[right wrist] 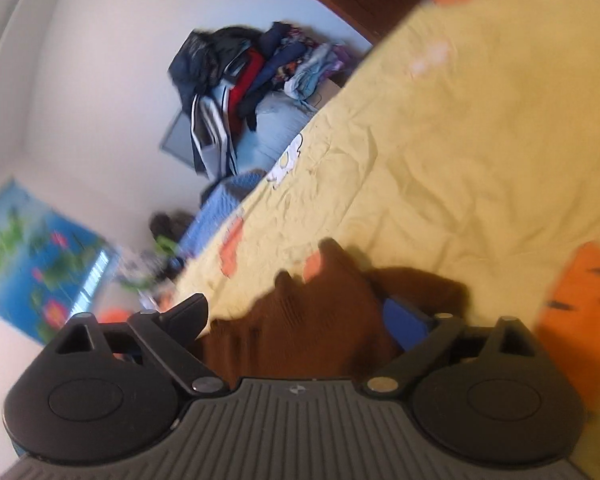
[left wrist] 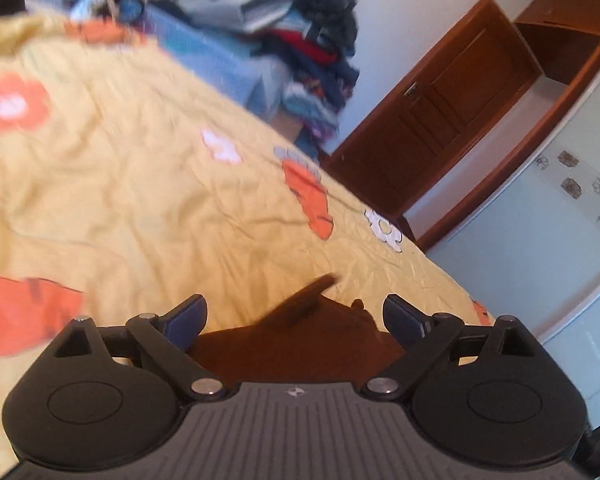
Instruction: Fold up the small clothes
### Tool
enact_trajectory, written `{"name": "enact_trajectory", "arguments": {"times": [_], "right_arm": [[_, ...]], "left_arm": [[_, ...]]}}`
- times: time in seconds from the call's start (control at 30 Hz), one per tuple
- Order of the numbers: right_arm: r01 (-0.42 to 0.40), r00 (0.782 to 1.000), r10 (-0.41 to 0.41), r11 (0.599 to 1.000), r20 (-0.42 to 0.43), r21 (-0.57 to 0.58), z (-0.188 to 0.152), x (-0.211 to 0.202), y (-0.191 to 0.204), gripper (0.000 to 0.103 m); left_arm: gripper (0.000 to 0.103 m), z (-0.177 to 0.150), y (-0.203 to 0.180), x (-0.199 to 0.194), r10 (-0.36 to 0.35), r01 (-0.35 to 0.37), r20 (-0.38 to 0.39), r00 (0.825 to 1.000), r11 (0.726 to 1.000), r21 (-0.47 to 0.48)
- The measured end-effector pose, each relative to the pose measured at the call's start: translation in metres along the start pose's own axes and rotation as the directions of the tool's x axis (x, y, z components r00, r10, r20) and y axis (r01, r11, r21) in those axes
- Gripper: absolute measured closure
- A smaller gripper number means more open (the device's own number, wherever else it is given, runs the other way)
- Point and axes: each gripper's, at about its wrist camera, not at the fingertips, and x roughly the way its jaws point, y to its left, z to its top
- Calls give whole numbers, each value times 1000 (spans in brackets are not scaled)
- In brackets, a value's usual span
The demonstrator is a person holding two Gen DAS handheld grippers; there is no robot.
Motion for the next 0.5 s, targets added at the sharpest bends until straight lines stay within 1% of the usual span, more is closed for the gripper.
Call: {"name": "enact_trajectory", "arguments": {"times": [0.03,0.07,0.17,0.2,0.27,0.3,0.37,0.4,0.43,0.5], "right_arm": [[13,1000,-13,999,-7,-36,-4,-10,3,7],[35,999,-36,997,-9,-73,-10,-21,6,7],[136,990,-141,974,-16,-184,-28,-47,9,7],[167,984,-176,963,-22,-213,-37,-53,6,7],[228,966,-252,940,-63,-255,-57,-63,-1,7],[242,958,-273,934,-88,-262,-67,-67,-6,7],[200,968,-232,942,-94,-270,-84,-75,-6,5],[180,971,-212,950,-105,-256,-88,-76,-5,5],[162,972,-195,960,-129,-228,-90,-74,-3,6],[100,970,-137,978,-201,-184,-92,-66,3,6]], "left_arm": [[8,-2,1,-13,-10,10,5,1000,1000,12],[7,-8,5,-27,-17,16,6,1000,1000,5],[8,-30,20,-54,4,-5,-40,999,1000,-26],[8,-39,27,-59,25,-28,-61,998,999,-38],[8,-56,40,-63,61,-72,-135,989,994,-80],[8,-63,47,-65,51,-71,-171,984,992,-109],[8,-75,51,-71,4,-25,-163,987,992,-126],[8,-75,51,-70,-27,1,-196,980,991,-135],[8,-73,51,-66,-74,38,-227,971,987,-157],[8,-73,54,-53,-210,134,-310,927,959,-251]]}}
